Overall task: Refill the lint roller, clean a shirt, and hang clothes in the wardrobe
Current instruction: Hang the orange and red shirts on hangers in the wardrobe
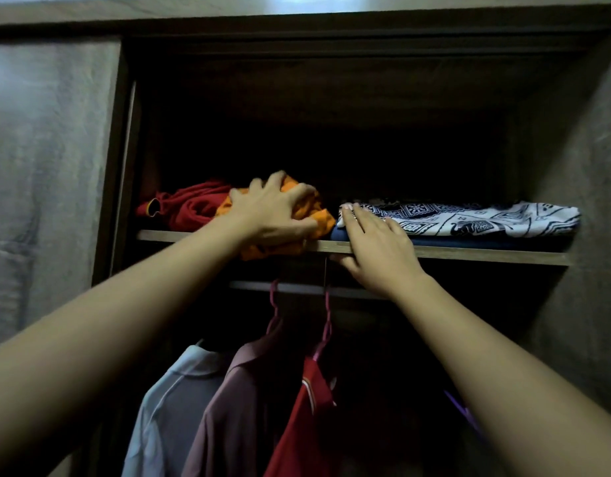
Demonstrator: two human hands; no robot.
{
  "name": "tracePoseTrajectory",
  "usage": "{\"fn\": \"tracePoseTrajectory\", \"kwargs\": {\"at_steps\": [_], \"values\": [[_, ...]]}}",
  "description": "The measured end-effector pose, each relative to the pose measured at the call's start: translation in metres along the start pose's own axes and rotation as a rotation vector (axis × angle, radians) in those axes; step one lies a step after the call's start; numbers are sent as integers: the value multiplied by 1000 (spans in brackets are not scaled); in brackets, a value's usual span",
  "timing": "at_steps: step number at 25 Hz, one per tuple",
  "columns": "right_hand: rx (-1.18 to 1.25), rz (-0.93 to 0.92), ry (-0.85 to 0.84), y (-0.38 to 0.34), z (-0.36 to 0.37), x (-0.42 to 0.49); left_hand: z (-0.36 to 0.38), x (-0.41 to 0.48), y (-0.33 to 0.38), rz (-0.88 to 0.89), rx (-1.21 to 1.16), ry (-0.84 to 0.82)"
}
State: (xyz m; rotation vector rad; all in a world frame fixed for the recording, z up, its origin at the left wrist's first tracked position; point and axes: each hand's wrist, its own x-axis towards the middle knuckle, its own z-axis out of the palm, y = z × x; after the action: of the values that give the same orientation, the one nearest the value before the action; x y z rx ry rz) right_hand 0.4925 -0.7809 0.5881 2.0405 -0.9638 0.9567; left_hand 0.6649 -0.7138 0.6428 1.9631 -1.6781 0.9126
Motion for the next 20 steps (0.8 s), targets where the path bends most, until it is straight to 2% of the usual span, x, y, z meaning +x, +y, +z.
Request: {"fn": "tracePoseTrajectory", "kwargs": {"at_steps": [3,6,10,13,16,20], "values": [[-10,12,5,-1,-1,-1,4,4,-8,46,-95,4],[-18,49,-10,-4,-4,-1,6,-3,-12,107,-108,242],[-11,126,-140,-9,-8,-3,13,-24,-18,196,-98,426],[151,101,-225,-6,-20,-17,7,-38,-27,233,-68,520],[342,149,-197,0,-33,-43,1,-60,-45,335,-46,604],[524,219,-116,-6,-50,-65,-7,-96,-60,459,-137,688]]}}
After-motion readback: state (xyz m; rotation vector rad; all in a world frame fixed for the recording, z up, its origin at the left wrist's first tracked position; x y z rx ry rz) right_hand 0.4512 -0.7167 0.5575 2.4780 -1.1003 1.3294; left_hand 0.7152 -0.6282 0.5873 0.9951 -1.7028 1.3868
